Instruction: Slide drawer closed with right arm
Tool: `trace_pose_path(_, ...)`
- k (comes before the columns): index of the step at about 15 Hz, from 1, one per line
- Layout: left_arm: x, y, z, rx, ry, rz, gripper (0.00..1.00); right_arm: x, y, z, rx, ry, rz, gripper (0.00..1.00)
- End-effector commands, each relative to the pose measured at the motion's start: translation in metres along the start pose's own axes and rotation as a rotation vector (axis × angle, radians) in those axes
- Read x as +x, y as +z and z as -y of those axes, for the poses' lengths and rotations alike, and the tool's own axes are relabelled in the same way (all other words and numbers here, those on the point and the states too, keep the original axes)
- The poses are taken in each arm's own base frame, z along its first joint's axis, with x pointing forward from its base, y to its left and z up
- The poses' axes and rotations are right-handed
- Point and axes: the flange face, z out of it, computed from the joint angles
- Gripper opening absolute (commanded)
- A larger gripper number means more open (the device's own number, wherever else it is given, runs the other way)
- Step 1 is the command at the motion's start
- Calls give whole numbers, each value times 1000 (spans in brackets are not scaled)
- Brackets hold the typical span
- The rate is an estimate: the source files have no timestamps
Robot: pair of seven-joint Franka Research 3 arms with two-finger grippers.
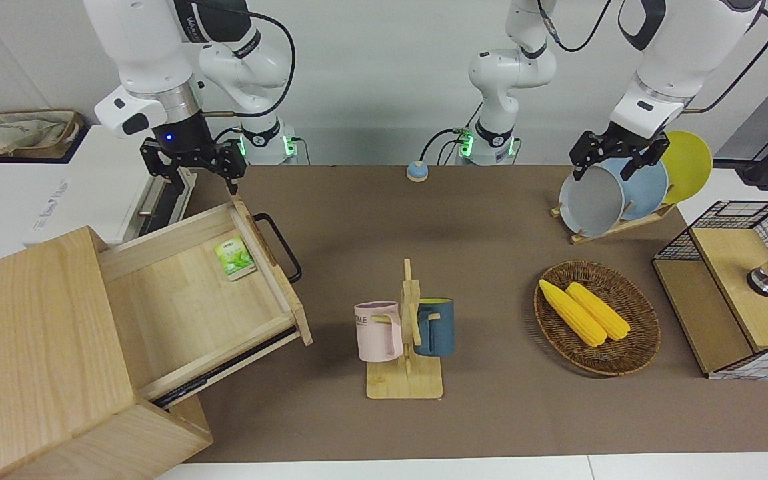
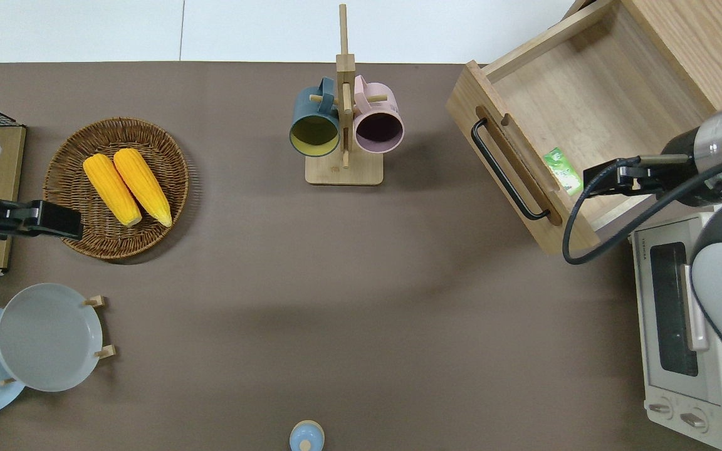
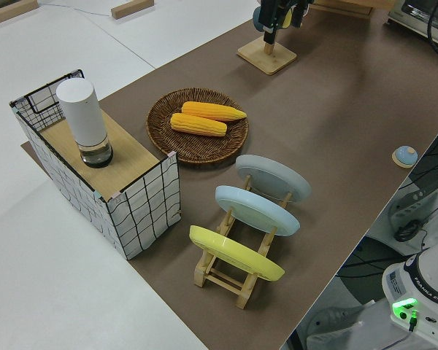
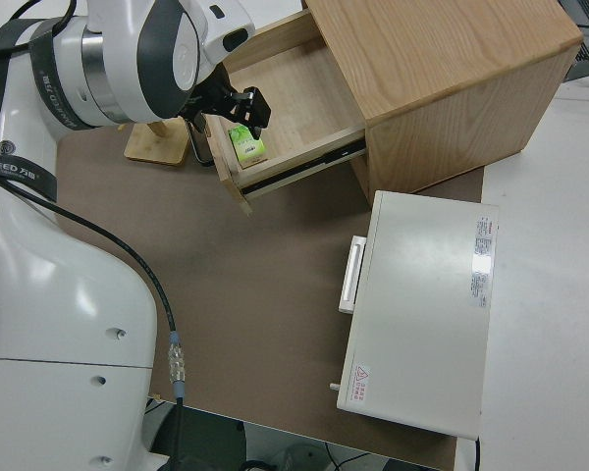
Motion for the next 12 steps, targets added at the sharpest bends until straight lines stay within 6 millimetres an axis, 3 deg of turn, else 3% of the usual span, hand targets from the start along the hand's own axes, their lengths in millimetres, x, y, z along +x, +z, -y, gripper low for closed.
trace_pose_path(1, 1, -3, 1, 16, 11, 7, 993, -1, 1, -1, 20, -28, 5, 859)
trace_pose_path(5, 1, -4, 1, 16, 11, 5, 993, -1, 1, 0, 20, -34, 8, 83)
trace_pose_path(6, 1, -3, 1, 16, 11, 7, 993, -1, 1, -1, 20, -32, 8, 1)
trace_pose_path(12, 1, -4, 1, 16, 11, 5, 993, -2, 0, -3, 19, -43, 12, 0)
